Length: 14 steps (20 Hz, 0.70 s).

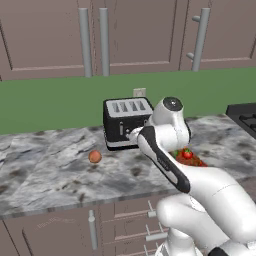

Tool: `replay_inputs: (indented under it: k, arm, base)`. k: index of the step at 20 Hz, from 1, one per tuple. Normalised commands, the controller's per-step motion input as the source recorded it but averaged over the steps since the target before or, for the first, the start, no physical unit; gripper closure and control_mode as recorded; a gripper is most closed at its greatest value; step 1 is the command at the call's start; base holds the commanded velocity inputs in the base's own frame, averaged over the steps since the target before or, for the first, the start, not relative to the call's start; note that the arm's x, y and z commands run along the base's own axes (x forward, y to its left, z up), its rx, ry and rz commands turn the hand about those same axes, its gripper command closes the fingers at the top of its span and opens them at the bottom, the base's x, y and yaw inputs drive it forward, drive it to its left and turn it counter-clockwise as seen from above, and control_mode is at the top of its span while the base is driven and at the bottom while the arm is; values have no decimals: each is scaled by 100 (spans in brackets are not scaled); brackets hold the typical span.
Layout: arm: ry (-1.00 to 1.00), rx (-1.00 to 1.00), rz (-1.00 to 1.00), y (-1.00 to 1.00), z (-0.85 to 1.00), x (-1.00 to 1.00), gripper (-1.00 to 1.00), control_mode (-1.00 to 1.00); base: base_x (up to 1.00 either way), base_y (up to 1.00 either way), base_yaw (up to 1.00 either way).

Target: Place the avocado, onion, tomato, and bell pepper on the cutting board.

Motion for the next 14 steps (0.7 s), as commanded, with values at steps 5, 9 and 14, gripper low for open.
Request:
replay_inputs:
  k: [5, 9, 14]
  arm:
    - [-11, 0, -1, -68, 34, -70, 100, -100]
    - [-12, 0, -2, -81, 34, -72, 100, -100]
    - [-13, 0, -2, -83, 29, -66, 100, -100]
  base:
    - [0, 0, 0]
    - [0, 0, 0]
    - [0, 0, 0]
